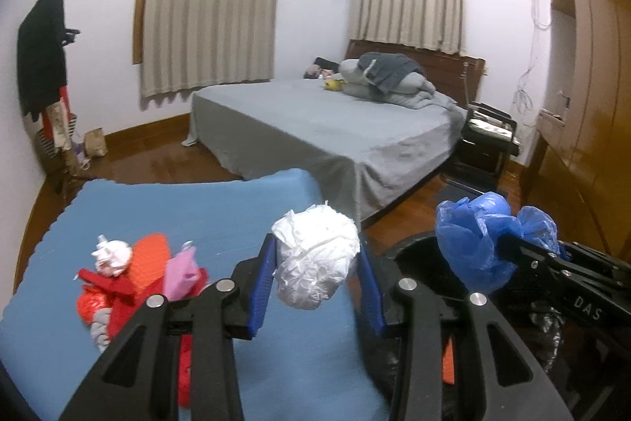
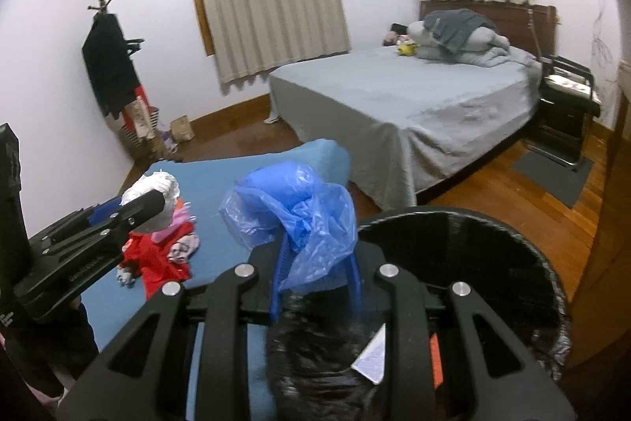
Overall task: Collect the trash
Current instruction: 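Move both tools over the bin and release the tissue and blue bag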
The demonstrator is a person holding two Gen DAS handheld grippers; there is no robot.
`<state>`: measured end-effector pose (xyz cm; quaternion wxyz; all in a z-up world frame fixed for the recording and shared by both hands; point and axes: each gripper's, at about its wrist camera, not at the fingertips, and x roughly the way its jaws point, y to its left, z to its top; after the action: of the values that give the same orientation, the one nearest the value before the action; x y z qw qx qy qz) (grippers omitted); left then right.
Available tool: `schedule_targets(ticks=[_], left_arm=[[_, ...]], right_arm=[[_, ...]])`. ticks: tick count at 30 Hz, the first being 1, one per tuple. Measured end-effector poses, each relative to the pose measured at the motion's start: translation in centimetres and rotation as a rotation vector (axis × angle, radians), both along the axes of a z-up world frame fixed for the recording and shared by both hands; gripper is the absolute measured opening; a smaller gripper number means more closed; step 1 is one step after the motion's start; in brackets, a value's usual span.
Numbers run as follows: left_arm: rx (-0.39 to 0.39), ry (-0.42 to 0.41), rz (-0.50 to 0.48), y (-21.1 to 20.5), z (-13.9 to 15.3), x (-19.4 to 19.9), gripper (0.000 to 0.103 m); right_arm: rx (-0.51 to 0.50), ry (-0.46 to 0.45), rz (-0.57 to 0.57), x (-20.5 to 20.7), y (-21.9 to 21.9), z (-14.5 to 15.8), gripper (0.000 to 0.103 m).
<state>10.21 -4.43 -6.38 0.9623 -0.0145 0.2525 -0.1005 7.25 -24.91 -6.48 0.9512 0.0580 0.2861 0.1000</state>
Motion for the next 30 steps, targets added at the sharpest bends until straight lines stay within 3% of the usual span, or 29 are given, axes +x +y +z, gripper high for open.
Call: schedule_targets(ticks=[14, 30], left_arm=[[-0.013, 0.021, -0.156, -6.6, -0.4, 1.1, 0.040], [-0.002, 0.079, -0.282, -12.2, -2.4, 2.6, 0.040]], right_arm=[[-0.023, 0.021, -0.158, -1.4, -7.3, -1.2, 0.025], [-0.037, 0.063, -0.247, -2.5, -11.0, -2.9, 0.025]])
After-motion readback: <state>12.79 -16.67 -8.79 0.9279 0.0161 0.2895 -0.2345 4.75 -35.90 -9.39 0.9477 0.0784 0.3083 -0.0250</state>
